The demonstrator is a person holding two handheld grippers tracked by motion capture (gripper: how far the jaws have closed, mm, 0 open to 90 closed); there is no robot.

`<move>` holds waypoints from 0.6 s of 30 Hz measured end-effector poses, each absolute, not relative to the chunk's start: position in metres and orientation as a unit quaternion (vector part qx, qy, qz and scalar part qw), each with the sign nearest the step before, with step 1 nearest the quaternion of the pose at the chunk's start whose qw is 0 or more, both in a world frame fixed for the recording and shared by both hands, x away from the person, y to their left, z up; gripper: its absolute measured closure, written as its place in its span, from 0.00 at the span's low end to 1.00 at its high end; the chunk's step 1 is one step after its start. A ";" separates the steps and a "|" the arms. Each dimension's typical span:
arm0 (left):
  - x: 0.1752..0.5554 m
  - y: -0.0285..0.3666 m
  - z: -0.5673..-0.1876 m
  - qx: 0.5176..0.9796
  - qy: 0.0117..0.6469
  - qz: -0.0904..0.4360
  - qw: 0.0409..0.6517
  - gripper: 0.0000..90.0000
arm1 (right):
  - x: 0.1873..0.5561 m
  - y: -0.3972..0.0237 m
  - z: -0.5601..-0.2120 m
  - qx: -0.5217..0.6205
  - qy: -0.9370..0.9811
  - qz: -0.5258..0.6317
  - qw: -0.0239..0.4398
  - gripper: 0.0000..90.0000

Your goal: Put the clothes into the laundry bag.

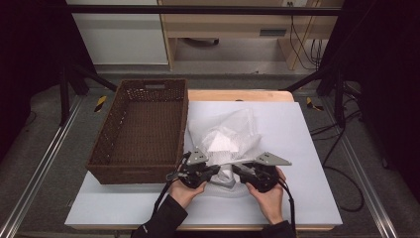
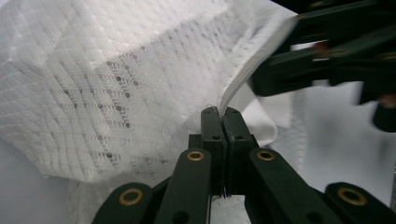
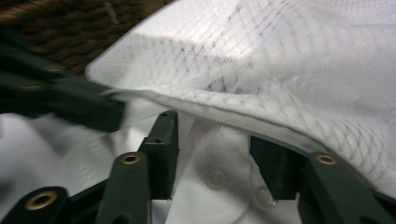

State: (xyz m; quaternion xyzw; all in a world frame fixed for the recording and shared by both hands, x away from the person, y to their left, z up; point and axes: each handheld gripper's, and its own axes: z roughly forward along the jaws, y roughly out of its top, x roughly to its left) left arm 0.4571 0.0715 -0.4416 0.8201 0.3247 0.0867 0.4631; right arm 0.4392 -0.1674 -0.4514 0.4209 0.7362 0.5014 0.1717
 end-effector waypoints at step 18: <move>0.441 0.068 -0.419 0.815 0.288 0.094 0.494 0.99 | 0.462 -0.132 -0.475 0.465 0.723 0.468 0.202 0.83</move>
